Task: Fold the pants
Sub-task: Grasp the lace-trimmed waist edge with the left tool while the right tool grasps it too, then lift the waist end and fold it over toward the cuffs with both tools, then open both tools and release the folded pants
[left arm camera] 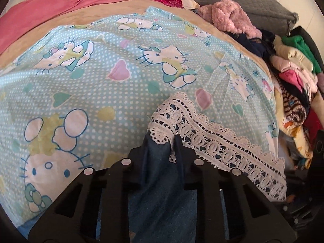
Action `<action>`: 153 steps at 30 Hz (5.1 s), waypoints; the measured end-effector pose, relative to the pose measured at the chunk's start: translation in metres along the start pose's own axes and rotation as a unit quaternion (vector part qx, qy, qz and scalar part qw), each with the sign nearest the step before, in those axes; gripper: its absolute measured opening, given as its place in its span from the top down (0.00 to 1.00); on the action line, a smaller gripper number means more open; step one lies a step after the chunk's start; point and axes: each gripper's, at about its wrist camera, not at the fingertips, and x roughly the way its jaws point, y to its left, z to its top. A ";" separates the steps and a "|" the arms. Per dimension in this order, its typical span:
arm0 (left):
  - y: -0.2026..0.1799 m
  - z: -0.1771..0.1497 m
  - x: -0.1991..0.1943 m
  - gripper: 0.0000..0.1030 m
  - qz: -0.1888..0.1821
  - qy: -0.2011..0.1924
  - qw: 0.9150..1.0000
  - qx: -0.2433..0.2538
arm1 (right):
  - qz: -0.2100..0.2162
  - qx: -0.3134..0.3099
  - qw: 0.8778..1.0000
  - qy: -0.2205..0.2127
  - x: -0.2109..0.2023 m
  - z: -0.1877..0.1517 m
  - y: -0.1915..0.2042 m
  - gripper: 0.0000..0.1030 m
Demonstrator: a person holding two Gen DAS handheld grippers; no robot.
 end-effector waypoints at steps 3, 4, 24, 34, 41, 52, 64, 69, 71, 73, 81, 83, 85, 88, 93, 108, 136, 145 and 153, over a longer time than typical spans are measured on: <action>-0.001 -0.002 -0.006 0.87 0.003 -0.010 1.000 -0.005 | 0.009 -0.012 1.000 0.000 0.001 0.000 0.008 0.75; -0.001 -0.002 -0.009 0.88 0.002 -0.014 1.000 -0.007 | 0.018 -0.014 1.000 -0.003 0.000 0.000 0.009 0.75; 0.063 -0.066 -0.141 0.75 -0.016 -0.135 0.980 -0.142 | 0.108 -0.229 0.967 -0.026 0.000 -0.017 0.147 0.75; 0.152 -0.180 -0.197 0.34 -0.060 -0.180 0.912 -0.364 | 0.046 -0.408 0.911 0.042 0.067 -0.097 0.232 0.74; 0.149 -0.173 -0.183 0.29 -0.046 -0.155 0.920 -0.357 | 0.003 -0.468 0.883 -0.009 0.060 -0.117 0.231 0.59; 0.138 -0.154 -0.159 0.85 0.019 -0.133 0.940 -0.313 | 0.010 -0.472 0.882 -0.003 0.057 -0.119 0.229 0.84; 0.144 -0.164 -0.162 0.71 0.066 -0.123 0.946 -0.293 | 0.030 -0.509 0.860 0.009 0.054 -0.137 0.239 0.73; 0.139 -0.168 -0.183 0.53 0.093 -0.138 0.945 -0.281 | 0.103 -0.466 0.878 0.036 0.032 -0.124 0.231 0.52; 0.136 -0.170 -0.195 0.48 0.105 -0.150 0.943 -0.279 | 0.126 -0.445 0.886 0.037 0.020 -0.115 0.226 0.44; 0.130 -0.171 -0.211 0.46 0.116 -0.171 0.939 -0.274 | 0.145 -0.415 0.897 0.033 0.006 -0.103 0.217 0.38; 0.073 -0.200 -0.247 0.46 0.150 -0.220 0.933 -0.242 | 0.088 -0.333 0.939 0.015 -0.011 -0.065 0.175 0.37; 0.059 -0.207 -0.250 0.47 0.149 -0.226 0.933 -0.235 | 0.074 -0.308 0.948 0.021 -0.010 -0.056 0.162 0.44; 0.042 -0.217 -0.252 0.62 0.145 -0.231 0.935 -0.226 | 0.062 -0.299 0.952 0.026 -0.010 -0.053 0.152 0.61; 0.019 -0.223 -0.240 0.79 0.134 -0.210 0.947 -0.204 | 0.053 -0.305 0.950 0.035 -0.007 -0.060 0.146 0.73; -0.010 -0.231 -0.201 0.79 0.133 -0.121 0.971 -0.161 | 0.034 -0.322 0.944 0.058 0.005 -0.071 0.150 0.74; -0.010 -0.246 -0.189 0.54 0.131 -0.095 0.973 -0.167 | 0.000 -0.307 0.947 0.089 0.019 -0.078 0.136 0.68; -0.017 -0.256 -0.225 0.12 0.154 -0.121 0.963 -0.186 | 0.017 -0.232 0.972 0.024 -0.009 -0.046 0.132 0.17; -0.006 -0.269 -0.249 0.09 0.176 -0.136 0.951 -0.216 | 0.016 -0.239 0.971 0.019 -0.012 -0.044 0.144 0.17; 0.009 -0.289 -0.277 0.09 0.197 -0.158 0.934 -0.252 | 0.027 -0.262 0.965 0.006 -0.018 -0.037 0.169 0.04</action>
